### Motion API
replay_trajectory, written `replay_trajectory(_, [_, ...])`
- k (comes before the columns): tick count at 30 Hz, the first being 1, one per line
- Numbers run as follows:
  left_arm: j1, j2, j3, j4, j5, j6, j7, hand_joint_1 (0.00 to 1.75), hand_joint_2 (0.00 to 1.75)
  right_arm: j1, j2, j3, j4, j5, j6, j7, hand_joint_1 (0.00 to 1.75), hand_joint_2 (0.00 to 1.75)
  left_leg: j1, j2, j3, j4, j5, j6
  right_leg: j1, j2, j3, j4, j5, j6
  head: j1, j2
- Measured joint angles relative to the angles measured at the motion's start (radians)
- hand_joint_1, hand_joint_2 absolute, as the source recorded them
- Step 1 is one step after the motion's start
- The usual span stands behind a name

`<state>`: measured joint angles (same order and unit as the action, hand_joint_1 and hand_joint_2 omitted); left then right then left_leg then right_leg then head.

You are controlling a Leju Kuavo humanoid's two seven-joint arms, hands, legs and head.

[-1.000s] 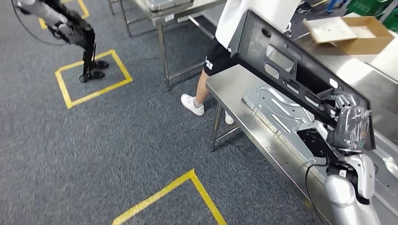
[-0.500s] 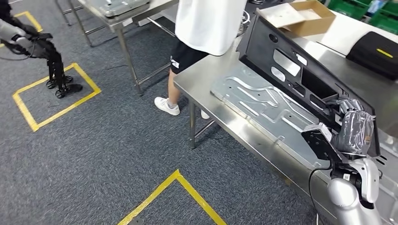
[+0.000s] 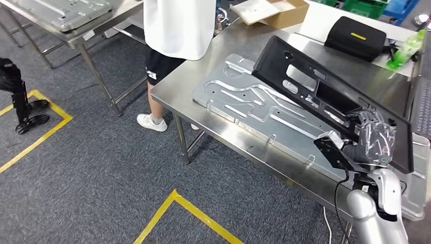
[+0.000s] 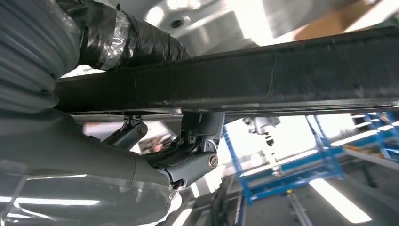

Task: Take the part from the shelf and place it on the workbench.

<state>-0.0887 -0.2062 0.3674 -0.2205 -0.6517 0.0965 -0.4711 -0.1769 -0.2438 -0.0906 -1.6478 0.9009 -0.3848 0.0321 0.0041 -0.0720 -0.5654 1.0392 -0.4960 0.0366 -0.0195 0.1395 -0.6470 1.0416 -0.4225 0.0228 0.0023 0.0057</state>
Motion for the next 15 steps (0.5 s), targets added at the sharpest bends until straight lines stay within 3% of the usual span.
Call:
replay_trajectory(1, [-0.002, 0.000, 0.000, 0.000, -0.002, -0.001, 0.002, 0.00, 1.75, -0.007, 0.002, 0.003, 0.017, 0.019, 0.000, 0.006, 1.75, 1.75, -0.001, 0.011, 0.003, -0.008, 0.006, 0.007, -0.003, -0.002, -0.003, 0.000, 0.001, 0.006, 0.000, 0.000])
replay_trajectory(2, [-0.004, -0.001, 0.000, 0.000, -0.005, -0.001, 0.003, 0.00, 1.75, -0.016, 0.004, 0.007, 0.035, 0.040, 0.000, 0.013, 1.75, 1.75, 0.000, 0.022, 0.007, -0.016, 0.012, 0.014, -0.001, -0.019, -0.009, 0.009, -0.006, 0.012, 0.001, 0.000])
replay_trajectory(3, [-0.006, -0.002, 0.000, 0.000, -0.008, -0.002, 0.004, 0.00, 1.75, -0.030, 0.005, 0.013, 0.055, 0.063, 0.000, 0.020, 1.75, 1.75, 0.001, 0.032, 0.010, -0.025, 0.018, 0.019, 0.000, -0.047, -0.022, 0.036, -0.025, 0.015, 0.002, 0.000])
replay_trajectory(5, [-0.007, -0.002, 0.000, 0.000, -0.013, -0.003, 0.008, 0.00, 1.75, -0.061, 0.007, 0.029, 0.097, 0.100, 0.003, 0.033, 1.75, 1.75, -0.002, 0.053, 0.011, -0.031, 0.023, 0.025, 0.001, -0.109, -0.070, 0.143, -0.084, 0.022, 0.003, 0.000])
replay_trajectory(7, [-0.006, -0.002, 0.000, 0.000, -0.016, -0.003, 0.012, 0.00, 1.75, -0.076, 0.010, 0.046, 0.133, 0.118, 0.006, 0.039, 1.75, 1.75, -0.004, 0.068, 0.010, -0.031, 0.023, 0.025, -0.005, -0.131, -0.109, 0.235, -0.116, 0.029, 0.003, 0.000])
replay_trajectory(8, [-0.006, -0.002, 0.000, 0.000, -0.016, -0.003, 0.012, 0.00, 1.75, -0.078, 0.011, 0.051, 0.146, 0.122, 0.007, 0.041, 1.75, 1.75, -0.004, 0.072, 0.010, -0.030, 0.022, 0.024, -0.009, -0.135, -0.107, 0.237, -0.106, 0.031, 0.003, 0.000])
replay_trajectory(10, [-0.006, -0.002, 0.000, 0.000, -0.016, -0.004, 0.013, 0.00, 1.75, -0.084, 0.013, 0.059, 0.165, 0.126, 0.007, 0.043, 1.75, 1.75, -0.003, 0.077, 0.011, -0.027, 0.018, 0.019, -0.014, -0.140, -0.051, 0.137, -0.049, 0.033, 0.003, 0.000])
replay_trajectory(12, [-0.008, -0.002, 0.000, 0.000, -0.016, -0.005, 0.013, 0.00, 1.75, -0.095, 0.014, 0.065, 0.177, 0.126, 0.007, 0.043, 1.75, 1.75, -0.004, 0.081, 0.010, -0.023, 0.014, 0.011, -0.010, -0.146, 0.010, 0.025, -0.016, 0.028, 0.003, 0.000])
replay_trajectory(15, [-0.009, -0.002, 0.000, 0.000, -0.016, -0.005, 0.013, 0.00, 1.75, -0.102, 0.014, 0.069, 0.186, 0.126, 0.007, 0.045, 1.75, 1.75, -0.004, 0.083, 0.009, -0.024, 0.012, -0.005, 0.001, -0.145, 0.026, -0.011, -0.018, 0.010, 0.003, 0.000])
